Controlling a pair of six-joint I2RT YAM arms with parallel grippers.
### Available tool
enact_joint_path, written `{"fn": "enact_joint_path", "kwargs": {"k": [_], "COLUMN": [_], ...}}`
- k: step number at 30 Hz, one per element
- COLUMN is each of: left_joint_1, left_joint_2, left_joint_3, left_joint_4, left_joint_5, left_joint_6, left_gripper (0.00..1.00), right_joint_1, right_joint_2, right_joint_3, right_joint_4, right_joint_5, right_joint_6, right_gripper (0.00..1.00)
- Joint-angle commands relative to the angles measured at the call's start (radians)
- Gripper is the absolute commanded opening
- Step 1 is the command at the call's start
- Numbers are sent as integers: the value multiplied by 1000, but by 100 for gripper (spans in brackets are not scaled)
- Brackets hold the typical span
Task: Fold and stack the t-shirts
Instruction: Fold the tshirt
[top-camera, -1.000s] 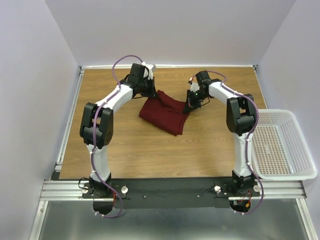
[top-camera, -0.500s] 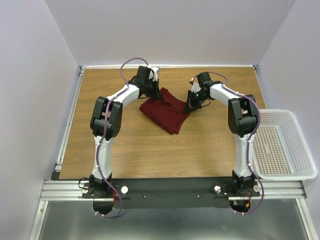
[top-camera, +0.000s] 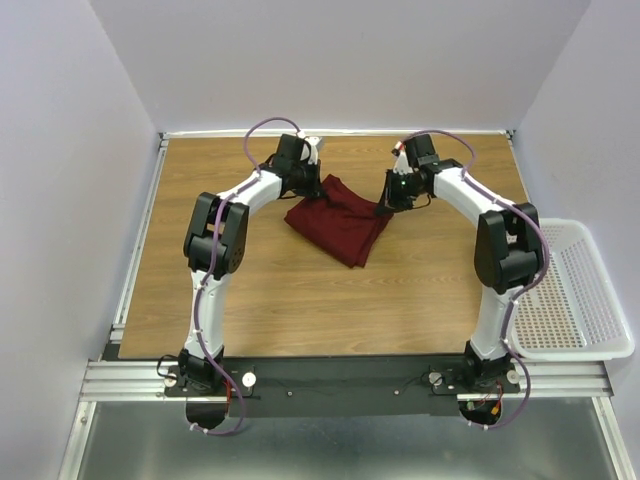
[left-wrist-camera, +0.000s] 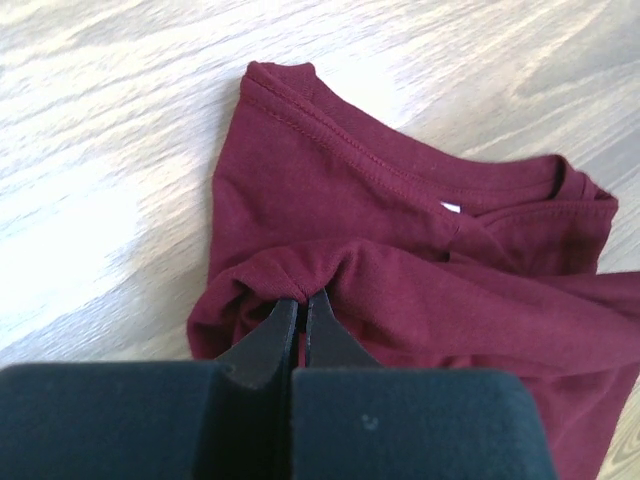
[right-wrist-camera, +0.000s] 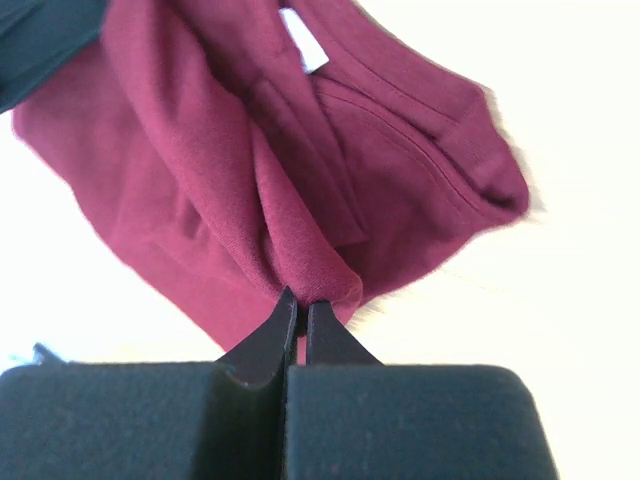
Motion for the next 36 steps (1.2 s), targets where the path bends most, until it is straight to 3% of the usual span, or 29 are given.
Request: {"fn": "enact_joint_path", "kwargs": {"k": [1, 12, 17, 19, 20, 21, 24, 31, 36], "left_joint_1": [-26, -25, -6, 1, 1, 3, 4, 0, -48], "left_joint_2": [-30, -41, -81, -98, -110, -116, -159, -371, -385], "left_joint_3": [3, -18, -52, -71, -81, -84, -109, -277, -359], "left_joint_4": [37, 85, 106, 131, 135, 140, 149, 229, 257], "left_joint_5": [-23, -64, -112, -116, -116, -113, -107, -84, 6], "left_joint_6": [47, 18, -28, -36, -36, -33, -32, -70, -53], "left_gripper": [2, 3, 8, 16, 22, 41, 57, 56, 31], "right_joint_1": [-5, -19, -20, -20, -20, -22, -20, -14, -16], "right_joint_2": [-32, -96, -145, -165, -170, -174, -216, -343, -328], "right_joint_3": [-102, -289, -294, -290, -287, -285, -294, -365, -446], "right_joint_4": [55, 230, 247, 249, 250, 250, 253, 330, 524], "right_joint_5": [175, 347, 393, 416, 416, 416, 458, 372, 18], "right_joint_6": [75, 173, 169, 167, 164, 164, 155, 101, 133], "right_gripper": [1, 1, 12, 20, 30, 33, 39, 40, 39]}}
